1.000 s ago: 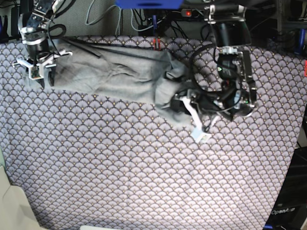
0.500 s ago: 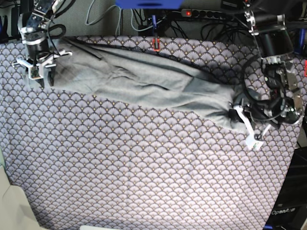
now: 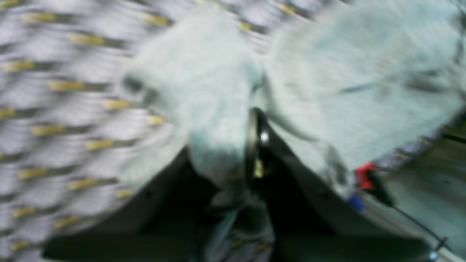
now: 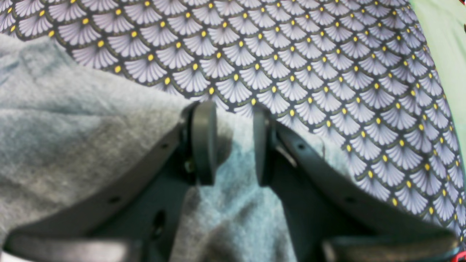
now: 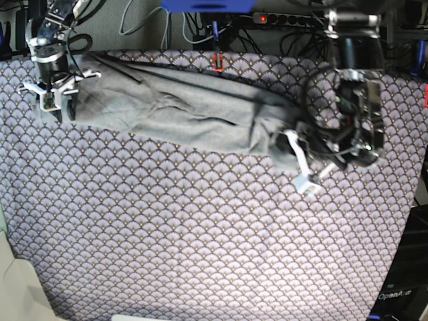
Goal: Fold the T-shirt properly
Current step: 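Fold the shirt end over the shirt toward the right gripper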
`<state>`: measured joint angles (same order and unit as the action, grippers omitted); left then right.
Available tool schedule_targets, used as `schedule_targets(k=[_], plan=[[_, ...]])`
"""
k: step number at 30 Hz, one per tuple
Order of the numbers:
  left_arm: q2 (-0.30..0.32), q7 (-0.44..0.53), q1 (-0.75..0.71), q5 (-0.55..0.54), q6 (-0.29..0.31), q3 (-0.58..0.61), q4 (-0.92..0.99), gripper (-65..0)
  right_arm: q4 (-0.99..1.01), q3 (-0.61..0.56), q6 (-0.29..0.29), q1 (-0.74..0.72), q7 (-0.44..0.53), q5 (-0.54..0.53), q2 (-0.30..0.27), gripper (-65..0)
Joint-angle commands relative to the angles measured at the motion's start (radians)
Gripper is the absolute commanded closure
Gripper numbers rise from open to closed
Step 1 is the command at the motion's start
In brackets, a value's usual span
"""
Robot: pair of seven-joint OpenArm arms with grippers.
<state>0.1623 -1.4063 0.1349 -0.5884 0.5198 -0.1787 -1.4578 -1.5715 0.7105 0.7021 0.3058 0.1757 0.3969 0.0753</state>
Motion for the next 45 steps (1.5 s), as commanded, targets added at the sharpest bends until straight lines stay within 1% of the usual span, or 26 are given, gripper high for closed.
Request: schedule_targets(k=[1, 2, 3, 6, 7, 9, 14, 19, 22, 26, 28, 30, 33, 39, 45], plan=[[0.007, 0.010, 0.010, -0.008, -0.002, -0.006, -0.028, 0.0, -0.014, 0.004, -0.004, -0.001, 0.026, -0.014, -0.007, -18.5], [-0.004, 0.010, -0.002, -0.008, -0.002, -0.006, -0.045, 0.0, -0.014, 0.004, -0.004, -0.001, 0.026, -0.014, -0.007, -18.5], [-0.014, 0.010, -0.013, -0.008, -0.020, -0.006, -0.068, 0.0, -0.014, 0.004, -0.004, -0.001, 0.025, -0.014, -0.007, -18.5], [-0.042, 0.010, -0.040, -0.017, -0.128, -0.006, -0.145, 0.0, -0.014, 0.004, -0.004, 0.000, 0.028, -0.014, -0.007, -18.5], [-0.056, 0.010, -0.050, -0.017, -0.177, -0.008, -0.180, 0.0, -0.014, 0.004, -0.004, 0.000, 0.028, -0.016, -0.006, -18.5], [-0.091, 0.010, -0.057, -0.017, -0.246, -0.008, -0.225, 0.0, -0.014, 0.004, -0.004, 0.000, 0.028, -0.016, -0.006, -18.5], [-0.177, 0.010, -0.057, -0.014, -0.375, 0.015, -0.280, 0.0, -0.014, 0.001, -0.004, 0.002, 0.029, -0.016, -0.004, -18.5], [-0.229, 0.010, -0.059, -0.009, -0.527, 0.112, -0.286, 0.0, -0.014, 0.001, -0.004, 0.002, 0.029, -0.016, -0.004, -18.5], [-0.249, 0.010, -0.076, -0.009, -0.616, 0.166, -0.286, 0.0, -0.014, 0.001, -0.004, 0.002, 0.029, -0.016, -0.004, -18.5], [-0.257, 0.010, -0.082, -0.015, -0.703, 0.258, -0.275, 0.0, -0.014, 0.001, -0.004, 0.002, 0.029, -0.016, -0.004, -18.5], [-0.258, 0.010, -0.083, -0.015, -0.729, 0.296, -0.275, 0.0, -0.014, 0.001, -0.004, 0.003, 0.029, -0.016, -0.004, -18.5], [-0.277, 0.010, -0.083, -0.015, -0.743, 0.315, -0.275, 0.0, -0.014, 0.001, -0.004, 0.003, 0.029, -0.016, -0.004, -18.5], [-0.304, 0.010, -0.083, -0.009, -0.745, 0.321, -0.274, 0.0, -0.014, 0.001, -0.004, 0.003, 0.029, -0.016, -0.004, -18.5], [-0.306, 0.010, -0.077, -0.015, -0.745, 0.322, -0.246, 0.0, -0.014, 0.001, -0.004, 0.003, 0.029, -0.016, 0.008, -18.5], [-0.306, 0.010, -0.073, -0.017, -0.741, 0.324, -0.206, 0.0, -0.014, 0.001, -0.004, 0.003, 0.029, -0.016, 0.008, -18.5]])
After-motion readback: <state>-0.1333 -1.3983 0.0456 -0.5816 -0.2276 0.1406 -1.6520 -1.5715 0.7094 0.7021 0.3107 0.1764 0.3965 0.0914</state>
